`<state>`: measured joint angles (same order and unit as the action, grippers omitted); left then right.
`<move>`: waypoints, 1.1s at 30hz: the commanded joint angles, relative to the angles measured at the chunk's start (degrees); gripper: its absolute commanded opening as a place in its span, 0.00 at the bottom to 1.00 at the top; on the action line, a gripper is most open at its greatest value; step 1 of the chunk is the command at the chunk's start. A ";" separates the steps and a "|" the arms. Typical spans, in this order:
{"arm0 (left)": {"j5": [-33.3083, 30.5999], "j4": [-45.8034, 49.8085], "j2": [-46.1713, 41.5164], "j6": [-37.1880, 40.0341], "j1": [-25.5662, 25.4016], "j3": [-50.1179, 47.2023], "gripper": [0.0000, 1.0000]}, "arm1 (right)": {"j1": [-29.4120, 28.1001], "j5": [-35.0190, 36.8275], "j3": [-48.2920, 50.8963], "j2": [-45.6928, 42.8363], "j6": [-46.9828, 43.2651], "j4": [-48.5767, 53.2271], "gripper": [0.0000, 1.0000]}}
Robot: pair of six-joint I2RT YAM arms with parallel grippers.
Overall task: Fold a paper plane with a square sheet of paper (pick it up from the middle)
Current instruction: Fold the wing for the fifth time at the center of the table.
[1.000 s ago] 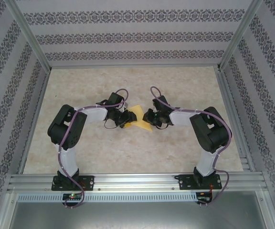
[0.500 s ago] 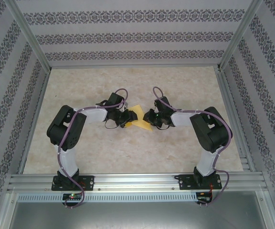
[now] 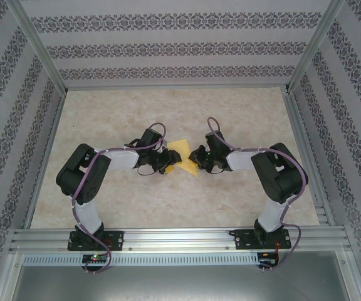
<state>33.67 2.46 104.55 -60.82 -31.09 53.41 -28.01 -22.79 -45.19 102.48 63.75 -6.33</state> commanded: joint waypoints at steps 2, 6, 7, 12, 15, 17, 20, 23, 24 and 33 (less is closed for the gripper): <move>0.34 -3.00 0.33 -2.02 -0.90 0.94 0.51 | -0.29 0.55 2.67 -0.62 3.94 -0.20 0.19; 0.34 -2.83 1.11 -2.36 -1.25 1.51 0.51 | 0.10 0.02 3.25 -0.69 4.34 -0.79 0.19; 0.26 -2.60 1.34 -2.38 -1.25 1.69 0.51 | 0.15 0.02 3.31 -0.70 4.40 -0.81 0.19; 0.02 -3.09 1.94 -3.34 -1.46 1.88 0.53 | 0.41 -0.11 3.53 -0.87 4.30 -0.89 0.19; -0.14 -3.73 2.10 -4.12 -1.54 1.71 0.54 | 0.75 -0.07 4.03 -1.05 4.33 -0.85 0.19; 0.03 -5.05 2.54 -4.88 -1.58 1.75 0.55 | 0.85 -0.05 4.14 -1.14 4.28 -1.02 0.19; 0.26 -6.20 3.39 -5.64 -1.52 2.30 0.54 | 0.94 -0.19 4.24 -1.12 4.13 -0.86 0.19; 0.32 -7.10 3.80 -6.44 -1.54 2.67 0.53 | 0.96 -0.10 4.34 -1.23 3.94 -0.67 0.19; 0.34 -7.22 3.90 -6.57 -1.52 2.88 0.53 | 0.94 -0.10 4.34 -1.18 3.88 -0.48 0.19; -0.18 -7.81 3.92 -6.93 -1.48 3.33 0.47 | 1.20 -0.07 4.84 -1.14 3.55 -0.30 0.19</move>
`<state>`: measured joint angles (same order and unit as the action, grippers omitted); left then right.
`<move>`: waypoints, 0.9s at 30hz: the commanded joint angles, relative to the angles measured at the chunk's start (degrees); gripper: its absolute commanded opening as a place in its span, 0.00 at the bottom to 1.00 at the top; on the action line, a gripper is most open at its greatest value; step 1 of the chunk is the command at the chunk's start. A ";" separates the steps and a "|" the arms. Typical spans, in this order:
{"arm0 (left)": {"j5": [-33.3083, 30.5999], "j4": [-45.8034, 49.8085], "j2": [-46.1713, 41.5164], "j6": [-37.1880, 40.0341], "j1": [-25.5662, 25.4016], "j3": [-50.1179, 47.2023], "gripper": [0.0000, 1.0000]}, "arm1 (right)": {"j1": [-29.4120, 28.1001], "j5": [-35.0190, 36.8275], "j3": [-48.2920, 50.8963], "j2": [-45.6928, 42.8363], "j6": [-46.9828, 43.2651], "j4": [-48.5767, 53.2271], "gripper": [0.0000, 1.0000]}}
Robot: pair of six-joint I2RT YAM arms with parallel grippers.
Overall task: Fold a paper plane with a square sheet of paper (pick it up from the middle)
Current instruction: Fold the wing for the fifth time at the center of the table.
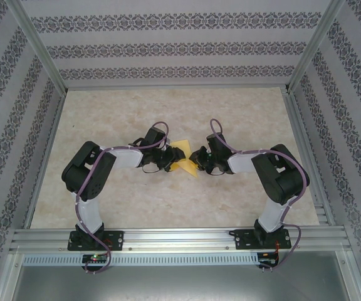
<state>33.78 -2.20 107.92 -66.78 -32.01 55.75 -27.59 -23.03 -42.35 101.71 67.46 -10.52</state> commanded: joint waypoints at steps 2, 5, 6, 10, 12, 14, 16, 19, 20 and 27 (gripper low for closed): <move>-0.55 -3.66 0.14 -0.83 -0.55 0.54 0.47 | 0.90 0.26 2.01 -0.37 -0.15 3.96 0.19; -0.80 -4.12 -0.21 -0.03 -0.47 0.54 0.47 | 1.01 0.27 2.01 -0.23 -0.61 4.09 0.19; -0.90 -3.86 -0.18 0.39 -0.43 0.61 0.47 | 1.05 0.27 2.01 -0.21 -0.70 4.17 0.19; -1.76 -2.07 0.13 2.20 -0.33 0.94 0.42 | 1.23 -0.05 1.99 -0.02 -1.82 4.42 0.18; -2.05 -0.93 0.24 3.08 -0.29 1.14 0.38 | 1.30 -0.45 1.60 -0.02 -3.31 4.46 0.19; -2.11 -0.49 0.36 3.63 -0.25 1.04 0.34 | 1.32 -1.03 0.82 -0.26 -5.57 4.52 0.21; -2.23 -0.33 0.35 3.94 -0.30 0.86 0.28 | 1.32 -1.14 -0.11 -0.91 -8.33 4.38 0.25; -2.72 0.05 0.11 4.62 -0.31 0.94 0.21 | 1.38 -1.28 -1.77 -2.39 -12.45 4.12 0.32; -2.88 0.39 0.11 4.82 -0.25 0.95 0.18 | 1.32 -1.53 -2.16 -2.87 -13.88 3.82 0.35; -4.79 5.75 -0.28 6.61 -0.43 2.79 0.10 | 1.06 2.31 0.04 -9.95 -25.56 1.86 0.59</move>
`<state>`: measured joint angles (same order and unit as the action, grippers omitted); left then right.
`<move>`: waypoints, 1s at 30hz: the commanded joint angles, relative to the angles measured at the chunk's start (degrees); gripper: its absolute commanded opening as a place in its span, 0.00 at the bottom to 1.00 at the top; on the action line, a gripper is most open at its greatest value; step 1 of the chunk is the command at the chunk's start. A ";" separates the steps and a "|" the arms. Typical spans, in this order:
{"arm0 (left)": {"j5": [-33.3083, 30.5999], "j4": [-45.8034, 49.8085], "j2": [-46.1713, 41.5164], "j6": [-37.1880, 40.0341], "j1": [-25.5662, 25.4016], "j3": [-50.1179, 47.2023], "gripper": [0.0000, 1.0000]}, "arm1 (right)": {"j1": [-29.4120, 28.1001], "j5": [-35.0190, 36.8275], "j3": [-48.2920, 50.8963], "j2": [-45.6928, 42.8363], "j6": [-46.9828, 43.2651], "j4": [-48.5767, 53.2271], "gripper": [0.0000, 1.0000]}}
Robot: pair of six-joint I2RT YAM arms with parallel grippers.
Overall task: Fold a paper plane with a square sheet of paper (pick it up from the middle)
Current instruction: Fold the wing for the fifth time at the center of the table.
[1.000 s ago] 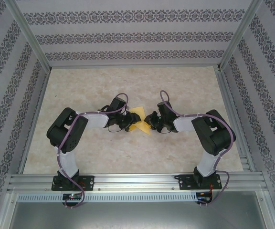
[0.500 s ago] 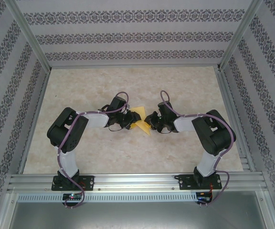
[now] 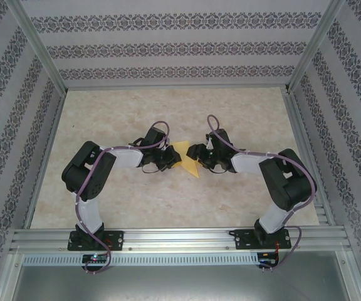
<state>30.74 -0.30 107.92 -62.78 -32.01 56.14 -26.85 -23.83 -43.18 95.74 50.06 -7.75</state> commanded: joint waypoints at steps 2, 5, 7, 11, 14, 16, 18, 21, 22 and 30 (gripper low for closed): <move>-2.09 5.83 -0.69 2.96 -0.54 3.09 0.10 | -0.29 6.44 2.50 -6.52 -12.79 -0.27 0.63; -2.33 8.72 -1.56 3.34 -0.68 4.55 0.10 | -3.38 13.30 5.40 -10.54 -22.01 0.63 0.64; -2.43 10.60 -2.08 3.69 -0.60 5.53 0.11 | -6.49 18.08 6.96 -12.70 -28.11 0.81 0.63; -2.19 12.84 -2.19 3.85 -0.67 6.71 0.11 | -9.51 20.82 10.47 -13.87 -34.96 -4.27 0.63; -1.91 13.70 -1.92 3.73 -0.73 7.36 0.11 | -12.14 22.95 13.32 -13.06 -41.07 -10.07 0.62; -2.03 14.65 -1.99 4.02 -0.84 7.86 0.11 | -14.56 25.70 14.57 -12.63 -45.36 -13.12 0.59; -2.05 15.71 -2.00 4.33 -0.80 8.35 0.11 | -16.03 25.42 14.68 -11.97 -49.18 -13.98 0.54; -1.84 16.54 -1.86 4.33 -0.79 9.05 0.11 | -18.48 29.06 15.02 -9.94 -53.44 -16.89 0.54; -1.83 16.68 -1.77 4.34 -0.78 9.16 0.11 | -18.98 29.79 15.27 -9.20 -54.46 -18.29 0.54; -1.76 17.96 -2.10 4.27 -0.78 10.19 0.11 | -21.81 36.13 13.24 -0.74 -60.60 -25.00 0.55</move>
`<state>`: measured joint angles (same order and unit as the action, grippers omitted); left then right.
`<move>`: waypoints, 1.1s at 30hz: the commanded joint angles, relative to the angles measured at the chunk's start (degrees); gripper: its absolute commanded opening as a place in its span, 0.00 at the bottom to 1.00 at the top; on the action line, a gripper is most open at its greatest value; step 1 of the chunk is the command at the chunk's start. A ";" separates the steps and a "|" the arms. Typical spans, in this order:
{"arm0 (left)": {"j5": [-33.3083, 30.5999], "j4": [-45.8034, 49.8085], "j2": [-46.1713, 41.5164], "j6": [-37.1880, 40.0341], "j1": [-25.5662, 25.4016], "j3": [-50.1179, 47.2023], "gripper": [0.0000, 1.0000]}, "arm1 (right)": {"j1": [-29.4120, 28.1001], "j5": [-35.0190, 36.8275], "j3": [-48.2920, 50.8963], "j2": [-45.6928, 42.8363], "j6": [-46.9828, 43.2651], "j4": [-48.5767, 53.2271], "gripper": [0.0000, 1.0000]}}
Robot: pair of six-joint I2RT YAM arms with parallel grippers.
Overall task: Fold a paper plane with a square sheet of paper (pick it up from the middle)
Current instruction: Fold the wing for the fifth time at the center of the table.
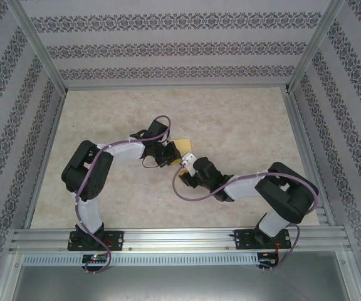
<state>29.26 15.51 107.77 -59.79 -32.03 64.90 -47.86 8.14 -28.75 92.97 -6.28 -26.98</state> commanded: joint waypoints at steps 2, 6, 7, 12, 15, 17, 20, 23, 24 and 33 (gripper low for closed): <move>-0.18 2.29 -2.02 1.17 -0.81 1.47 0.11 | -1.01 5.20 -1.35 3.53 -4.69 -8.13 0.54; -0.18 2.51 -1.97 1.08 -0.78 1.51 0.11 | -1.34 7.04 -2.51 6.04 -5.44 -10.19 0.52; -0.11 2.51 -2.01 1.07 -0.75 1.50 0.12 | -1.40 7.07 -2.62 6.53 -5.49 -10.76 0.51; -0.15 2.89 -1.87 0.99 -0.78 1.75 0.12 | -1.76 8.33 -3.15 8.75 -6.34 -12.05 0.46; 0.25 2.91 -1.58 0.83 -0.66 1.83 0.12 | -1.85 8.28 -3.29 9.46 -6.55 -12.67 0.42; 0.28 2.86 -1.60 0.73 -0.71 1.84 0.12 | -1.96 8.79 -3.17 9.99 -6.57 -13.23 0.38; 0.19 3.02 -1.94 0.64 -0.63 1.98 0.13 | -2.05 9.25 -3.06 10.98 -6.94 -14.06 0.37; 0.30 3.21 -2.08 0.64 -0.51 2.10 0.13 | -2.15 9.60 -3.05 11.27 -6.96 -14.58 0.34; 0.28 3.21 -2.12 0.65 -0.50 2.09 0.13 | -2.19 9.62 -2.90 11.19 -6.85 -14.94 0.31; -1.39 6.30 -3.26 4.30 0.67 4.77 0.31 | -2.06 7.16 -1.23 10.18 -4.26 -15.55 0.16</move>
<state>28.29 19.68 107.46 -57.89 -31.86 67.33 -49.52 16.45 -30.94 103.46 -11.92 -40.82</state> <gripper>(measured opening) 0.299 0.157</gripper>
